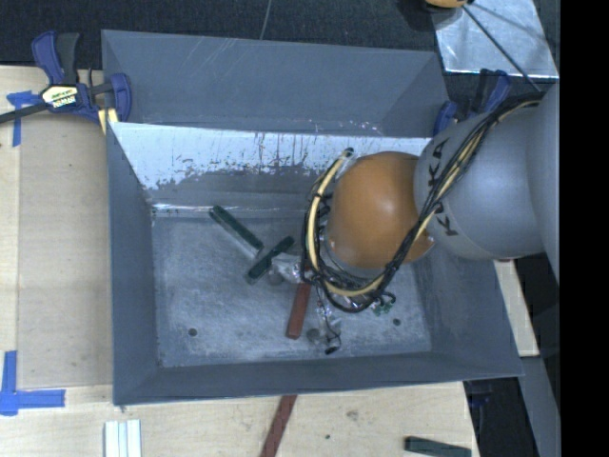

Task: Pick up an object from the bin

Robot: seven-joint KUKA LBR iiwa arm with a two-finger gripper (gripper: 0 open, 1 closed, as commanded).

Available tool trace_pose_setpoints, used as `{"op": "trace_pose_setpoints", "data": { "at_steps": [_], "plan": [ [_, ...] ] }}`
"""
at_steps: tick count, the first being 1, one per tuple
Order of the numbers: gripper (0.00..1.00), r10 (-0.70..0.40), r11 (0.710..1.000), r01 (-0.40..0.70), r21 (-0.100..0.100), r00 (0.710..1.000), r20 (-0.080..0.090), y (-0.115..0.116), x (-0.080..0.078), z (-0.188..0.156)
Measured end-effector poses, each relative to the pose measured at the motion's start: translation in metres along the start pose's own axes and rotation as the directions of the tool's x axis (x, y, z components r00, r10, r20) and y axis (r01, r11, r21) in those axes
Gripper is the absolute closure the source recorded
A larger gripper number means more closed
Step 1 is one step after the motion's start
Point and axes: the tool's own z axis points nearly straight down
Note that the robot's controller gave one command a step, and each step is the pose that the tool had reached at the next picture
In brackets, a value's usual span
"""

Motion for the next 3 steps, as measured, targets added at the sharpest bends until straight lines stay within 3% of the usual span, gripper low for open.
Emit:
{"op": "trace_pose_setpoints", "data": {
  "at_steps": [1,3],
  "plan": [
    [1.00,-0.093,0.996,0.093,0.002,0.996,0.003,0.0021,-0.0058,-0.0023],
    [1.00,-0.092,0.996,0.092,0.001,0.996,0.001,0.0024,-0.0052,-0.0049]
  ]
}}
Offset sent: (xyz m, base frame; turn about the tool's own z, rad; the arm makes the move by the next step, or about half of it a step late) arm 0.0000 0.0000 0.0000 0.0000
